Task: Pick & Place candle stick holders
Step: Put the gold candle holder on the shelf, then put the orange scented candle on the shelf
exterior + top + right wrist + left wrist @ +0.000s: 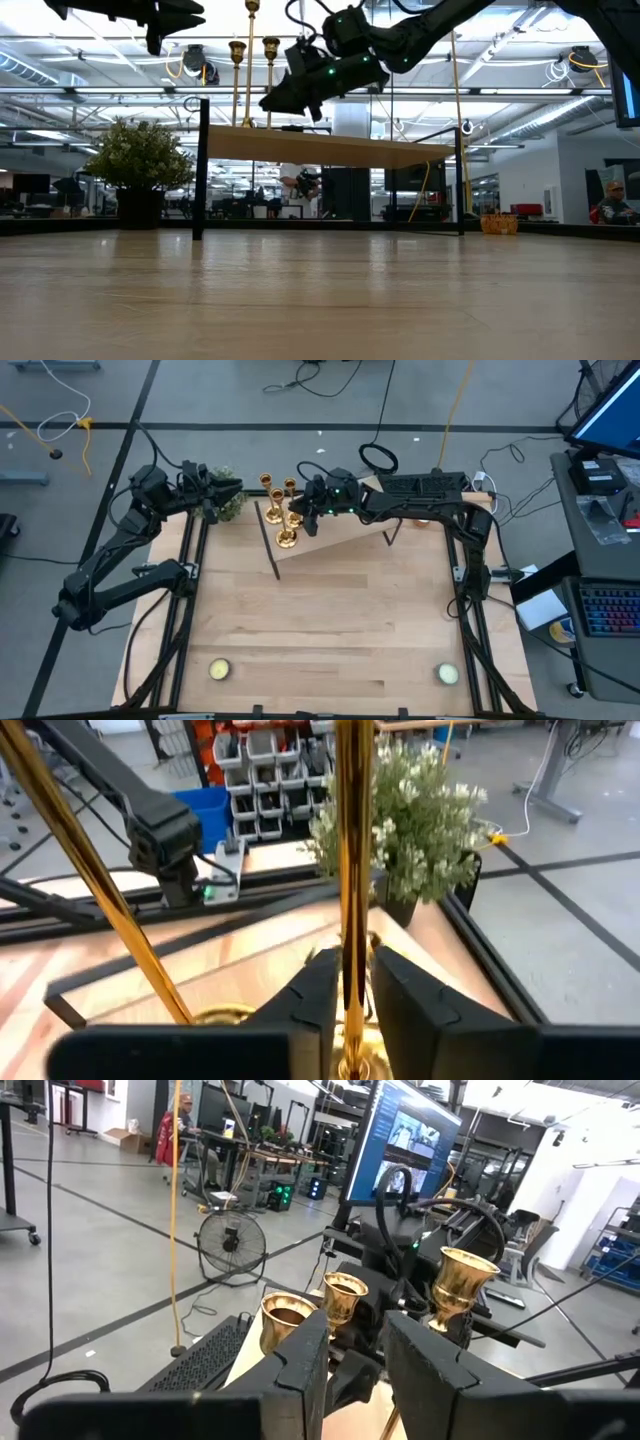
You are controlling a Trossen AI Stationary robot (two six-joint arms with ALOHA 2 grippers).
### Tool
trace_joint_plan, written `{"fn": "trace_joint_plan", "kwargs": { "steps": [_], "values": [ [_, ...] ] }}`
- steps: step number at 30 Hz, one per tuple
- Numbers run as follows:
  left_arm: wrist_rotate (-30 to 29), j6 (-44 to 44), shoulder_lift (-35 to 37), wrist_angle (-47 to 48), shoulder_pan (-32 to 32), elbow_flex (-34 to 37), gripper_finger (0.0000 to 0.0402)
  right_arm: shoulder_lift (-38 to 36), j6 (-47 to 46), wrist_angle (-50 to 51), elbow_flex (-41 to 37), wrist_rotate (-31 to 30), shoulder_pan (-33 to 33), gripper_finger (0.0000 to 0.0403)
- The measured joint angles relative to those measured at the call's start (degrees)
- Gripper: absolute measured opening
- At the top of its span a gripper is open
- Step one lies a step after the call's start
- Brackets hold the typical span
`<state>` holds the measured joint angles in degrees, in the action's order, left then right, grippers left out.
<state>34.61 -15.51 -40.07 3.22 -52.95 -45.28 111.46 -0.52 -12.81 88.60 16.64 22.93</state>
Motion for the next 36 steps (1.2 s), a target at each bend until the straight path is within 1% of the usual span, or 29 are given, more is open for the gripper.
{"fn": "trace_joint_plan", "kwargs": {
  "steps": [6,11,16,20,24,28,34,36],
  "values": [
    [0.0,0.2,0.0,0.0,0.0,0.0,0.0102,-0.2,0.1,0.7,0.1,-0.4,0.0,0.0117],
    [1.0,0.1,0.0,0.0,0.0,0.0,0.0102,-0.2,-0.7,1.2,0.1,-3.3,0.0,0.0178],
    [1.4,0.1,0.0,0.0,0.0,0.0,0.0102,-0.2,-0.7,1.6,0.2,-3.2,-0.1,0.0235],
    [1.5,0.1,0.0,0.0,0.0,0.0,0.0102,-1.1,-0.7,3.7,0.2,-3.3,-0.1,0.0268],
    [1.5,0.1,0.0,0.0,0.0,0.0,0.0102,-3.3,-0.2,6.9,0.2,-3.3,-0.1,0.0287],
    [1.5,0.1,0.0,0.0,0.0,0.0,0.0102,-5.8,1.2,12.4,0.2,-3.4,-0.1,0.0294],
    [1.5,0.1,0.0,0.0,0.0,0.0,0.0102,-11.7,4.9,27.0,0.2,-3.5,-0.1,0.0293],
    [1.5,0.1,0.0,0.0,0.0,0.0,0.0102,-14.0,5.8,33.5,0.2,-5.9,-0.1,0.0294]
  ]
}}
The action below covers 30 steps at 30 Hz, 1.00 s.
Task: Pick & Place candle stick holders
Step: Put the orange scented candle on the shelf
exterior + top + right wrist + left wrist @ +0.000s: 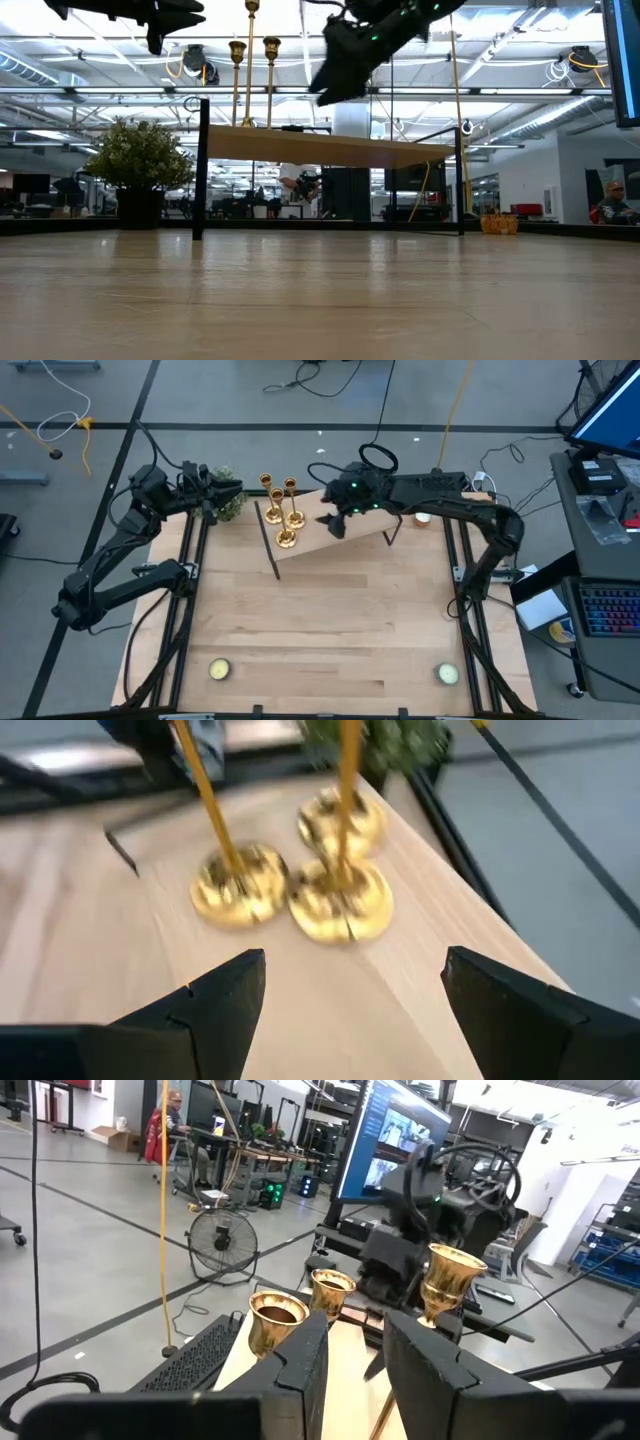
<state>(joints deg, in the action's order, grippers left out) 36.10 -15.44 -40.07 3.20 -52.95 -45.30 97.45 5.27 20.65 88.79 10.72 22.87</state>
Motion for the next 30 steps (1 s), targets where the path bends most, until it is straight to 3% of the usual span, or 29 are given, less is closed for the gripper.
{"fn": "trace_joint_plan", "kwargs": {
  "steps": [6,16,30],
  "values": [
    [0.0,0.0,0.0,0.0,0.0,0.0,0.0102,-7.3,1.2,17.1,0.0,-11.7,0.0,0.0293],
    [0.0,-1.6,0.0,0.0,0.0,0.0,0.0102,-15.3,-11.0,41.6,0.0,-27.8,2.2,0.0293],
    [0.0,-4.9,0.0,0.0,0.0,0.0,0.0102,-16.7,-27.2,48.0,-6.0,-28.5,13.6,0.0293]
  ]
}}
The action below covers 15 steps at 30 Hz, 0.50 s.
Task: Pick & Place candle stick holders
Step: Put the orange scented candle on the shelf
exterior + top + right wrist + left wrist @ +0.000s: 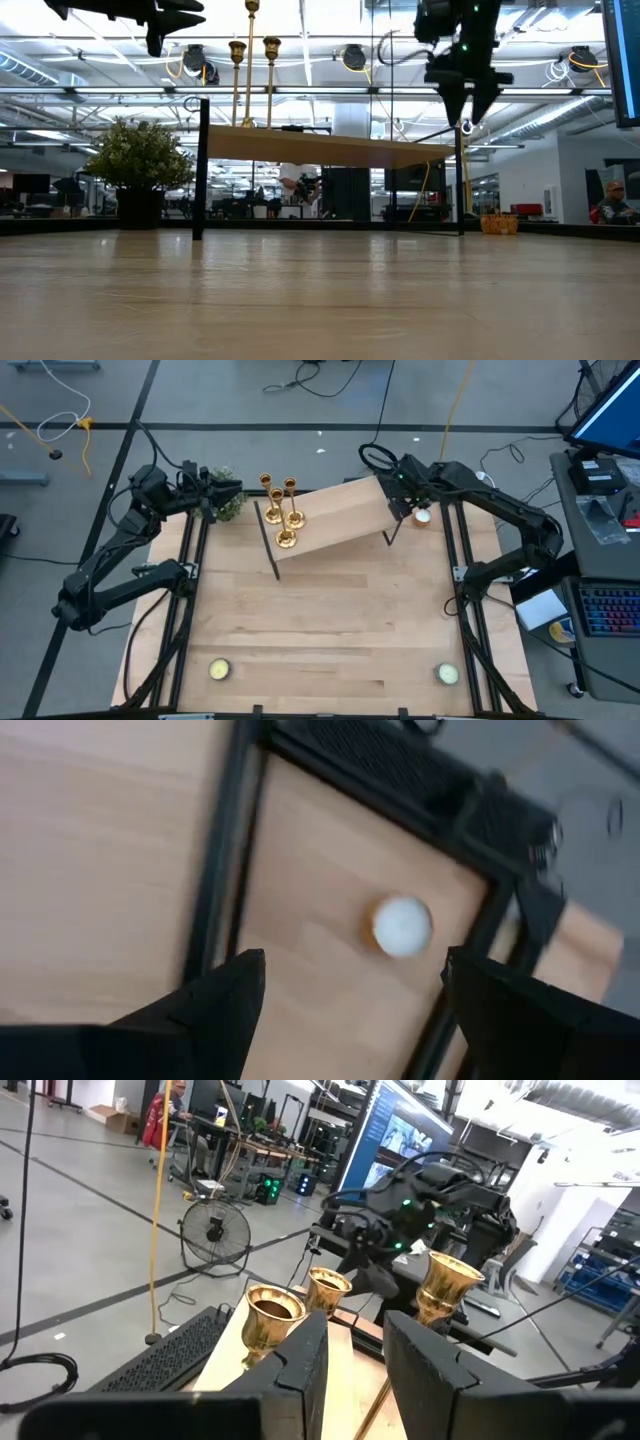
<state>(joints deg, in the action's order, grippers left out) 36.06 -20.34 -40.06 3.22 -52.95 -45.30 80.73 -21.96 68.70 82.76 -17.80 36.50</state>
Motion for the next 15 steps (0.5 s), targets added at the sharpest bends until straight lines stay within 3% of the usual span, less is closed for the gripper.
{"fn": "trace_joint_plan", "kwargs": {
  "steps": [6,15],
  "values": [
    [0.0,0.1,0.0,0.0,0.0,0.0,0.0102,0.0,-10.3,2.4,-3.9,0.5,5.8,0.0293],
    [0.0,0.5,0.0,0.0,0.0,0.0,0.0102,0.0,-12.1,1.7,-7.6,1.5,10.4,0.0293]
  ]
}}
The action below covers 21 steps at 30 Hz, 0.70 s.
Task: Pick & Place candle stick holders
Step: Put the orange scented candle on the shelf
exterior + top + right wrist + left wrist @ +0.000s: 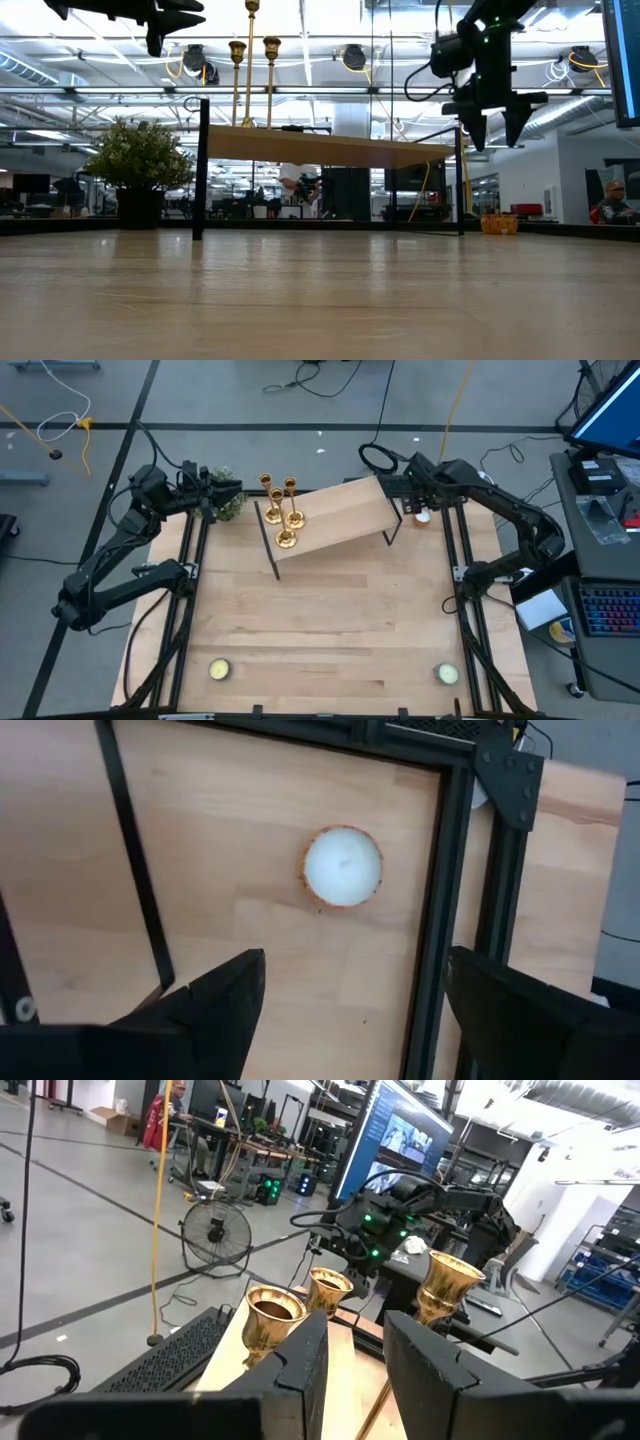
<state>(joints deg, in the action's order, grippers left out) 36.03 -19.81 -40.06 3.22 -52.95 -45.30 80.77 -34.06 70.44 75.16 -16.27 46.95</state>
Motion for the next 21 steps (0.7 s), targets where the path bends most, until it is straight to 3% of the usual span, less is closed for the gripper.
{"fn": "trace_joint_plan", "kwargs": {
  "steps": [11,21],
  "values": [
    [-0.1,0.2,0.0,0.0,0.0,0.0,0.0102,0.0,4.8,-5.6,-0.1,1.4,0.2,0.03],
    [-0.1,0.4,0.0,0.0,0.0,0.0,0.0102,0.0,11.4,-6.4,-0.1,2.8,0.4,0.0378]
  ]
}}
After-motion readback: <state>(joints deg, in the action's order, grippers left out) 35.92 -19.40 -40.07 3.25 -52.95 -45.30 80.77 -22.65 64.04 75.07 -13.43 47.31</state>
